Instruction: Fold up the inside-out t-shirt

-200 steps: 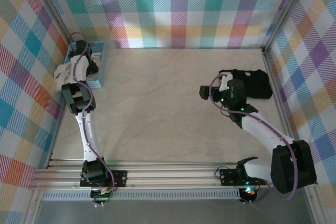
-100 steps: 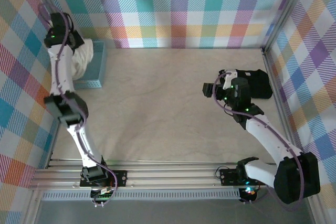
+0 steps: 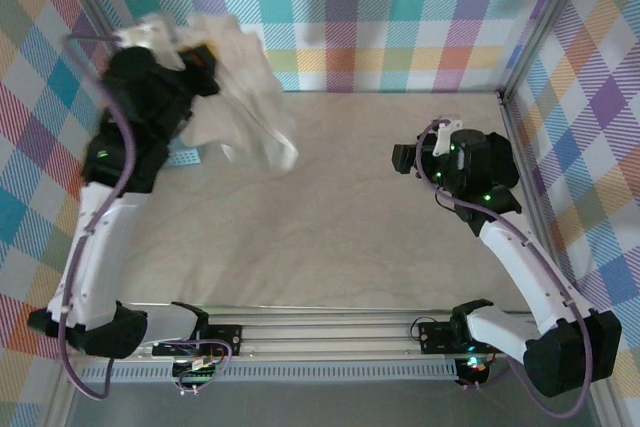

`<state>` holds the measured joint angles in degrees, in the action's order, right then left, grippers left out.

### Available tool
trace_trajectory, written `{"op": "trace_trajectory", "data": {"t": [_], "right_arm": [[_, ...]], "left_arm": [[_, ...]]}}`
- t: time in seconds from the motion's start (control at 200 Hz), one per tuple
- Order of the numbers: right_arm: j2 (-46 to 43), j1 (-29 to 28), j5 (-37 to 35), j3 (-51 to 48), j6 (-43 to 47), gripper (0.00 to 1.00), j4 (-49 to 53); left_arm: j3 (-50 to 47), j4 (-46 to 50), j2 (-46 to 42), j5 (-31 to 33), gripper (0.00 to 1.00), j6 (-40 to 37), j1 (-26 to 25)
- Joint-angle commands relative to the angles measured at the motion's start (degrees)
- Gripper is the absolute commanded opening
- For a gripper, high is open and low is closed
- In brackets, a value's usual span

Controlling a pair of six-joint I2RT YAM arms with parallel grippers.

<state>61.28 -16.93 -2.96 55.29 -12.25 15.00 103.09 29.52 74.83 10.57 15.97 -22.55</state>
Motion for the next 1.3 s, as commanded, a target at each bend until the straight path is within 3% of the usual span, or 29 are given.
{"op": "trace_trajectory", "data": {"t": [0.0, 0.075, 0.15, 0.245, 0.3, 0.37, 0.45, 0.48, 0.57, 0.755, 0.88, 0.945, 1.075, 1.18, 1.295], "right_arm": [[-0.52, -0.26, 2.45, 3.77, 0.42, 1.0, 9.08], [0.13, -0.3, 4.48, 4.14, 0.67, 1.0, 11.23], [1.38, -0.3, 8.08, 2.87, 0.07, 1.0, 11.41], [3.89, -0.41, 13.61, -0.15, -2.53, 0.99, 9.68], [5.49, -1.26, 16.6, -2.71, -4.74, 0.95, 7.18], [7.9, -4.9, 19.2, -5.57, -6.39, 0.93, 3.76], [11.52, -11.1, 18.49, -7.54, -7.16, 0.92, 0.02], [13.34, -13.49, 17.81, -7.94, -7.38, 0.92, -1.67], [20.2, -17.9, 14.57, -6.88, -8.47, 0.92, -5.29], [34.05, -18.9, 11.22, -2.49, -10.88, 0.84, -13.23], [40.66, -18.76, 9.45, -0.17, -12.87, 0.75, -19.07], [42.13, -18.76, 8.77, 0.42, -13.28, 0.65, -22.45], [41.85, -18.09, 4.37, 1.14, -12.46, 0.39, -24.21], [40.71, -16.86, 4.88, 1.2, -11.67, 0.22, -24.81], [38.32, -15.91, 5.57, 2.14, -9.34, 0.0, -22.99]], "left_arm": [[-7.4, -4.91, 2.58, 4.21, 0.0, 4.43, -6.22], [-10.94, -8.43, 5.61, 4.71, 0.0, 7.54, -9.34], [-11.7, -11.97, 11.71, 3.94, 0.08, 10.49, -10.48], [-3.89, -10.74, 24.62, 3.48, 0.31, 11.14, -10.12], [6.34, -3.87, 33.62, 1.85, 0.49, 9.52, -9.12], [17.92, 6.29, 41.52, 0.11, 0.6, 7.51, -7.75], [14.45, 6.18, 39.61, -1.26, 0.74, 5.0, -7.01], [10.0, 4.69, 36.22, -1.33, 0.87, 4.48, -6.95], [-6.09, -1.67, 26.17, -0.69, 0.96, 4.47, -5.8], [-31.02, -6.27, 14.09, -4.49, 0.95, 9.21, 1.27], [-38.47, -11.11, 16.27, -14.0, 0.92, 11.92, 3.91], [-39.22, -13.04, 19.9, -18.6, 0.89, 12.37, 3.91], [-38.57, -17.64, 26.4, -22.33, 0.75, 13.12, 3.91], [-37.76, -19.42, 29.94, -23.47, 0.61, 12.97, 3.91], [-36.07, -19.8, 32.55, -24.52, 0.37, 12.76, 3.98]]}}
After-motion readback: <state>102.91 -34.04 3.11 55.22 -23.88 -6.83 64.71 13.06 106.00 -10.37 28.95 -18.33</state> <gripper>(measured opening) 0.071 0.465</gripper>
